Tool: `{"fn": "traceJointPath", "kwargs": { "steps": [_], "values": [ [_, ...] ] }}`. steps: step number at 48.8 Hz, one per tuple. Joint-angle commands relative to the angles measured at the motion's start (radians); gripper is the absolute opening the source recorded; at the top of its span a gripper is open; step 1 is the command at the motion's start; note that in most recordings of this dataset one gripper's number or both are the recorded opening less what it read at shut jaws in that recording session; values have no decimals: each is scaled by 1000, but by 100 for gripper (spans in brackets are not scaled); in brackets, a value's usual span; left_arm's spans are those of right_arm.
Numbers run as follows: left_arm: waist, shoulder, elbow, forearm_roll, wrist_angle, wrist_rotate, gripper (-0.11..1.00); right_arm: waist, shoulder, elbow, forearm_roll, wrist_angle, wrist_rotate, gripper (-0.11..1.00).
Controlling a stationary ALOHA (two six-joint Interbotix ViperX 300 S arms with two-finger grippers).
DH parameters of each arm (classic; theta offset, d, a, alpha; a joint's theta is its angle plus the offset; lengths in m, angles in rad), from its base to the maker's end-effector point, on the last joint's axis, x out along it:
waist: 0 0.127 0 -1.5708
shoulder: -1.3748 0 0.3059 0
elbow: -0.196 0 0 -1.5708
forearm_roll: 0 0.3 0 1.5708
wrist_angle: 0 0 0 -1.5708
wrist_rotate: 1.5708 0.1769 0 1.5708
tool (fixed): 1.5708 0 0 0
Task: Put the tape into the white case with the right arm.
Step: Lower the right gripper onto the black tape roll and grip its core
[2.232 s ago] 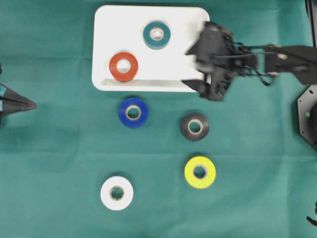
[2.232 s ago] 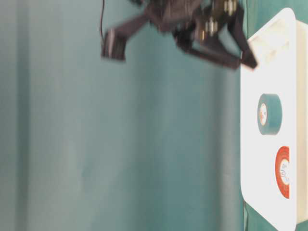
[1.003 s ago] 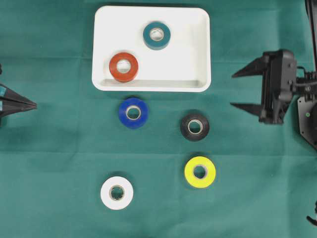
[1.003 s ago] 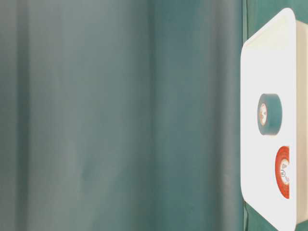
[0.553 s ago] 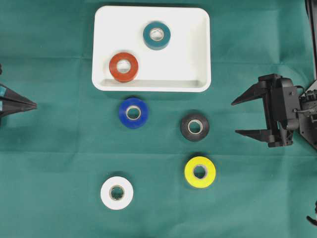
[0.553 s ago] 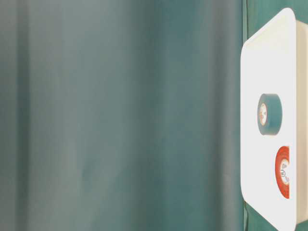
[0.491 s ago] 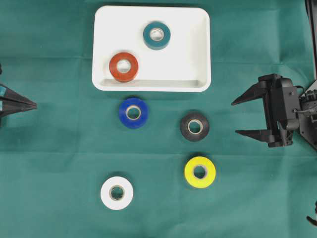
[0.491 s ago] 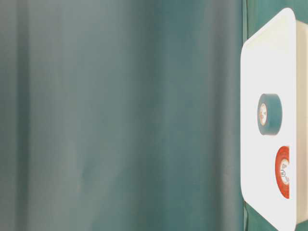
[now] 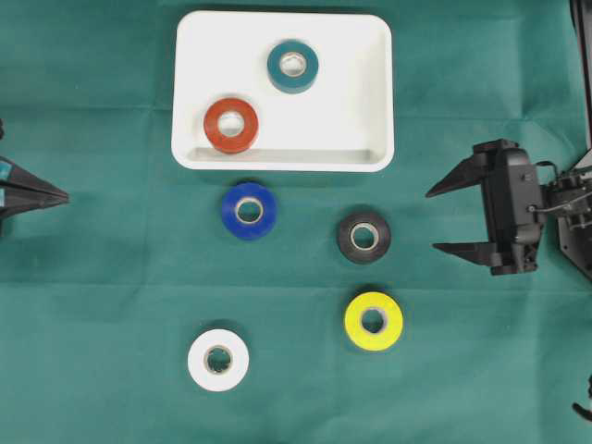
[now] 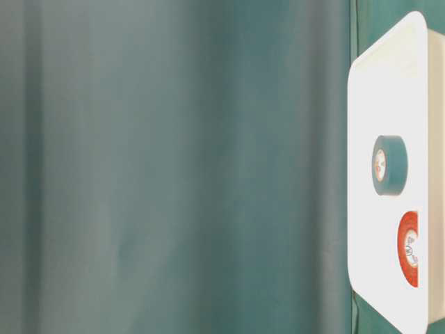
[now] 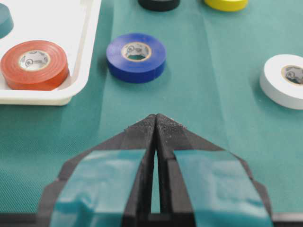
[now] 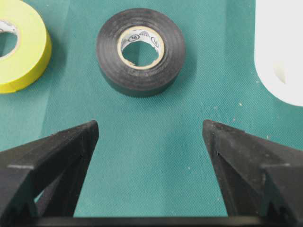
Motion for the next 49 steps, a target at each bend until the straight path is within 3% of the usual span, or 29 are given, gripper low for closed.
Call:
{"fn": "traceJointPath", "kwargs": {
  "steps": [1, 29, 49],
  "values": [
    [2, 9, -12, 0, -9, -2, 0, 3, 41, -52, -3, -9, -3, 61],
    [2, 11, -12, 0, -9, -3, 0, -29, 360, -295, -3, -3, -6, 60],
    [2, 12, -11, 0, -11, -12, 0, -31, 391, -319, -3, 0, 0, 60]
  ]
}}
